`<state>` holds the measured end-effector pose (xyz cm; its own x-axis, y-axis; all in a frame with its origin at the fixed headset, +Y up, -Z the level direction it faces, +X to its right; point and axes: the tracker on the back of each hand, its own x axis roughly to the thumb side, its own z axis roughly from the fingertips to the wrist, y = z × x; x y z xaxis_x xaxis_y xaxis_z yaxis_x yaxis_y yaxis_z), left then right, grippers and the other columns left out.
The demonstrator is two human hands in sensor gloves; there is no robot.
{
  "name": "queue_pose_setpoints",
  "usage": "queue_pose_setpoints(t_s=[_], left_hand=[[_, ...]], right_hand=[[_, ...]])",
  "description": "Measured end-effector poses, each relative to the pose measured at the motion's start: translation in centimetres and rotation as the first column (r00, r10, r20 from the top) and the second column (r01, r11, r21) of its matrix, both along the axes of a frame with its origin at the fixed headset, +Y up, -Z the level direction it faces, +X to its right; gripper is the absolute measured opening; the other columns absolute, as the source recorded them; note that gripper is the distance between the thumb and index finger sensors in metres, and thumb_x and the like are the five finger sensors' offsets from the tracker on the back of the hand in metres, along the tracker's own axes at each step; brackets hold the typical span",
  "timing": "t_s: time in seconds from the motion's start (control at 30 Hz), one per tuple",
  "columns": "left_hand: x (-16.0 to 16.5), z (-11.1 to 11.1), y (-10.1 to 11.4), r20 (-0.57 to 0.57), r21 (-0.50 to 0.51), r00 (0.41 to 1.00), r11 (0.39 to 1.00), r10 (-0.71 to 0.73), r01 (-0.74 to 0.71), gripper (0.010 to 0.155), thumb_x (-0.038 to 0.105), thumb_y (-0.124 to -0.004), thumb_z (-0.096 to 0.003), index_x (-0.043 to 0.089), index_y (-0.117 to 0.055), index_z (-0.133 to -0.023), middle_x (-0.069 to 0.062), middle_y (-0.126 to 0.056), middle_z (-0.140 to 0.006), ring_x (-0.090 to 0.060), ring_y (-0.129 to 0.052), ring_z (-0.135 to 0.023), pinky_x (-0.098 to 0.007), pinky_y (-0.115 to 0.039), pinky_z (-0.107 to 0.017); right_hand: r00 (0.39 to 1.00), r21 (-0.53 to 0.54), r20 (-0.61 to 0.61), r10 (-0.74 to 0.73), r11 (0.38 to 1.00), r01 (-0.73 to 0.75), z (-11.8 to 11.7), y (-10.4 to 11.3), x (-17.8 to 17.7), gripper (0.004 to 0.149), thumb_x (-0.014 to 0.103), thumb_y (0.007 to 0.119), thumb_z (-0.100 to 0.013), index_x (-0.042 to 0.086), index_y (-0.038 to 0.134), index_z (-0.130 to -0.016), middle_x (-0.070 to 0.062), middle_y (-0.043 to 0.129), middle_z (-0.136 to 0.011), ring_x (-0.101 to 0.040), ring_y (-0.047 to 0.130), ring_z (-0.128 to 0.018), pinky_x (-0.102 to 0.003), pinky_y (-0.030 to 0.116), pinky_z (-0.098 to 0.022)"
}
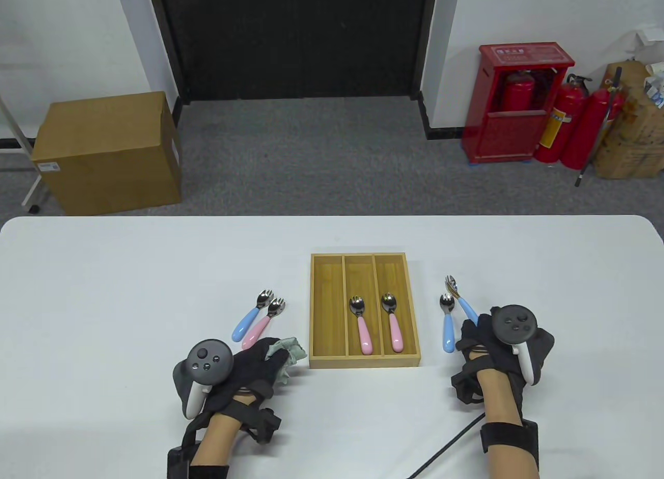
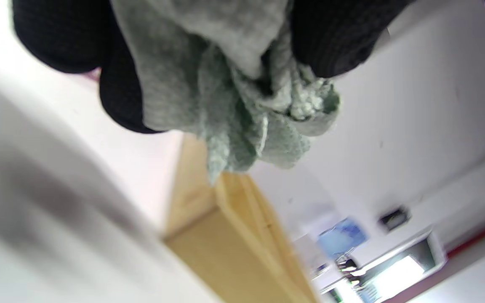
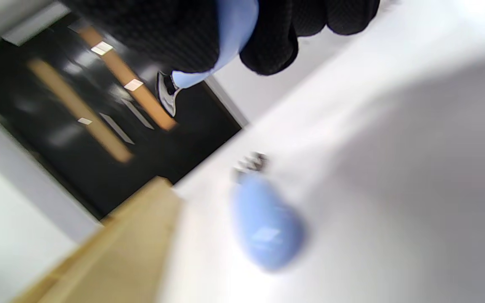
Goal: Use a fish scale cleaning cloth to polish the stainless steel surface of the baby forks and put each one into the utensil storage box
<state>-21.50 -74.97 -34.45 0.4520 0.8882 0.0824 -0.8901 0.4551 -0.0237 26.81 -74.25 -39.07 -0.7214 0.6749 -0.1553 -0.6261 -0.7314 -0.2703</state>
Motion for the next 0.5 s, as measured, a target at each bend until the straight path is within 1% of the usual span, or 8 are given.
queue_pose_setpoints(t_s=[0.03, 0.13, 0.2, 0.27, 0.33, 0.37, 0.47, 0.5], left_hand=[[-0.1, 0.0, -0.2, 0.001, -0.013, 0.998, 0.998, 0.064, -0.064, 0.049, 0.047, -0.082, -0.0504, 0.017, -0.087, -0.088, -0.011, -0.102, -0.073, -0.029, -0.107, -0.054, -0.052, -0.083, -0.045], [-0.5, 0.0, -0.9, 0.010, -0.058, 0.960, 0.959, 0.279, -0.278, 0.052, 0.050, -0.078, -0.0521, 0.016, -0.084, -0.091, -0.011, -0.100, -0.076, -0.029, -0.106, -0.056, -0.051, -0.082, -0.046], [-0.7, 0.1, -1.2, 0.020, -0.082, 0.926, 0.924, 0.376, -0.373, 0.053, 0.052, -0.075, -0.0535, 0.017, -0.081, -0.093, -0.010, -0.099, -0.078, -0.027, -0.106, -0.059, -0.050, -0.082, -0.047], [-0.7, 0.2, -1.6, 0.031, -0.101, 0.881, 0.878, 0.473, -0.468, 0.055, 0.055, -0.072, -0.0549, 0.017, -0.079, -0.095, -0.010, -0.097, -0.081, -0.027, -0.105, -0.062, -0.050, -0.082, -0.049], [-0.7, 0.3, -2.1, 0.044, -0.132, 0.821, 0.817, 0.570, -0.561, 0.057, 0.056, -0.069, -0.0563, 0.017, -0.076, -0.097, -0.009, -0.095, -0.084, -0.027, -0.105, -0.065, -0.050, -0.082, -0.050], [-0.6, 0.4, -2.3, 0.054, -0.155, 0.776, 0.773, 0.629, -0.616, 0.058, 0.057, -0.068, -0.0569, 0.017, -0.075, -0.098, -0.009, -0.095, -0.086, -0.027, -0.105, -0.066, -0.049, -0.082, -0.051], [-0.1, 0.4, -2.8, 0.095, -0.222, 0.665, 0.667, 0.741, -0.711, 0.061, 0.058, -0.063, -0.0585, 0.015, -0.069, -0.102, -0.010, -0.092, -0.090, -0.028, -0.103, -0.070, -0.050, -0.081, -0.053], [0.0, 0.4, -2.9, 0.105, -0.240, 0.640, 0.644, 0.761, -0.726, 0.062, 0.058, -0.060, -0.0588, 0.015, -0.068, -0.103, -0.010, -0.091, -0.091, -0.028, -0.103, -0.072, -0.050, -0.081, -0.054]], right_hand=[[0.999, 0.042, -0.034, -0.007, 0.999, 0.008, 0.2, 0.5, -0.6, 0.048, 0.033, 0.080, -0.044, -0.003, 0.080, -0.075, -0.025, 0.053, -0.101, -0.053, 0.056, -0.087, -0.070, 0.046, -0.061], [0.981, 0.210, -0.184, -0.059, 0.973, 0.098, 1.5, 2.6, -4.2, 0.048, 0.034, 0.080, -0.044, -0.002, 0.081, -0.075, -0.025, 0.055, -0.100, -0.053, 0.058, -0.086, -0.069, 0.047, -0.060], [0.962, 0.290, -0.263, -0.068, 0.946, 0.146, 2.3, 3.6, -6.6, 0.048, 0.035, 0.081, -0.044, -0.001, 0.082, -0.075, -0.025, 0.058, -0.099, -0.053, 0.061, -0.085, -0.069, 0.049, -0.060], [0.935, 0.329, -0.353, -0.042, 0.930, 0.166, 3.2, 4.7, -9.1, 0.048, 0.035, 0.082, -0.044, -0.001, 0.082, -0.076, -0.026, 0.059, -0.099, -0.053, 0.061, -0.085, -0.070, 0.049, -0.060], [0.909, 0.399, -0.412, 0.059, 0.909, 0.122, 4.2, 5.7, -11.5, 0.047, 0.035, 0.081, -0.044, 0.000, 0.082, -0.075, -0.025, 0.060, -0.098, -0.052, 0.063, -0.084, -0.069, 0.051, -0.060], [0.890, 0.438, -0.438, 0.127, 0.894, 0.088, 4.8, 6.1, -12.7, 0.048, 0.036, 0.081, -0.044, 0.000, 0.082, -0.076, -0.024, 0.061, -0.098, -0.052, 0.063, -0.084, -0.069, 0.051, -0.059], [0.825, 0.535, -0.471, 0.313, 0.845, -0.015, 6.4, 6.5, -15.3, 0.048, 0.036, 0.081, -0.044, 0.000, 0.082, -0.076, -0.024, 0.062, -0.098, -0.051, 0.064, -0.084, -0.069, 0.052, -0.060], [0.808, 0.556, -0.470, 0.355, 0.830, -0.041, 6.7, 6.5, -15.7, 0.048, 0.036, 0.081, -0.044, 0.001, 0.082, -0.076, -0.024, 0.062, -0.098, -0.051, 0.065, -0.083, -0.068, 0.052, -0.060]])
